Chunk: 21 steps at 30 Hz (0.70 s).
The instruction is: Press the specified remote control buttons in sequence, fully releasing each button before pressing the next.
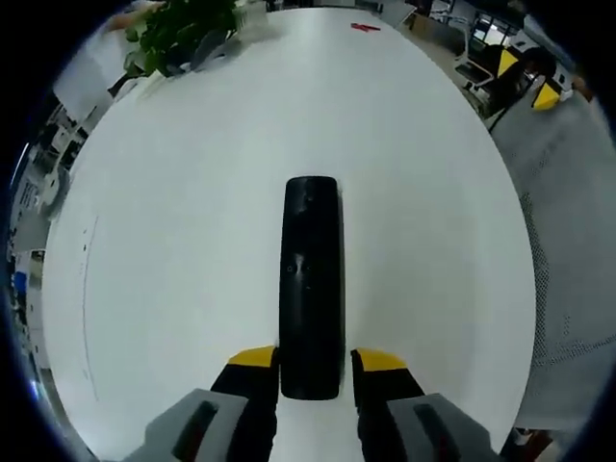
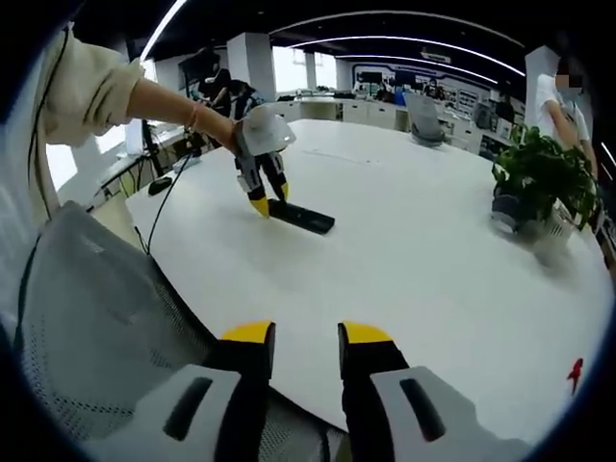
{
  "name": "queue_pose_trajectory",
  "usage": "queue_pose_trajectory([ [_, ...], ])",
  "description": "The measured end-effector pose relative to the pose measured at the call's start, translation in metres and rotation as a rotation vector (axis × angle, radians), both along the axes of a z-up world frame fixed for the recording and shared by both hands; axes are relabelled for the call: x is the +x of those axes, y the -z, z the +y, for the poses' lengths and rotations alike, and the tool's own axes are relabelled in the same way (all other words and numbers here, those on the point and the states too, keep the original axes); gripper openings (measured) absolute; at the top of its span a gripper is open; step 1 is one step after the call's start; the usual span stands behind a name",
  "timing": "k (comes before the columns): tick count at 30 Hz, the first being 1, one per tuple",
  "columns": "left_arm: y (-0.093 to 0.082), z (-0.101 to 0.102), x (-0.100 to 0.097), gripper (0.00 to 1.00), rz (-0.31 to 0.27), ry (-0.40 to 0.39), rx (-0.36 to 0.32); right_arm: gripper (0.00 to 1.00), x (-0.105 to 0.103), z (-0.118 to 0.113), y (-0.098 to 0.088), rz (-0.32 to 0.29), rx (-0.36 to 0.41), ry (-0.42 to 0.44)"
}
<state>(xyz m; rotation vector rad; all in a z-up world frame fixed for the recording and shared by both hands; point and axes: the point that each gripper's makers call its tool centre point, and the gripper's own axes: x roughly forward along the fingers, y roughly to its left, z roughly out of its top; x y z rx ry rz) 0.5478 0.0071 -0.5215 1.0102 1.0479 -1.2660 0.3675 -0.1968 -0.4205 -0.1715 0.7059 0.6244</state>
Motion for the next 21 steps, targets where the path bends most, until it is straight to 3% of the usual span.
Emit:
queue_pose_trajectory([
  [7, -0.001, 0.001, -0.002, 0.26, 0.0, 0.031, -0.034, 0.27, -0.002, -0.001, 0.003, 0.015, -0.016, -0.004],
  [14, -0.002, 0.0, -0.003, 0.24, -0.01, -0.011, -0.073, 0.25, -0.001, -0.002, 0.002, 0.014, -0.01, 0.013],
  [21, -0.002, -0.003, -0.018, 0.23, -0.005, -0.009, -0.091, 0.25, -0.003, -0.001, 0.004, 0.019, -0.025, -0.008],
])
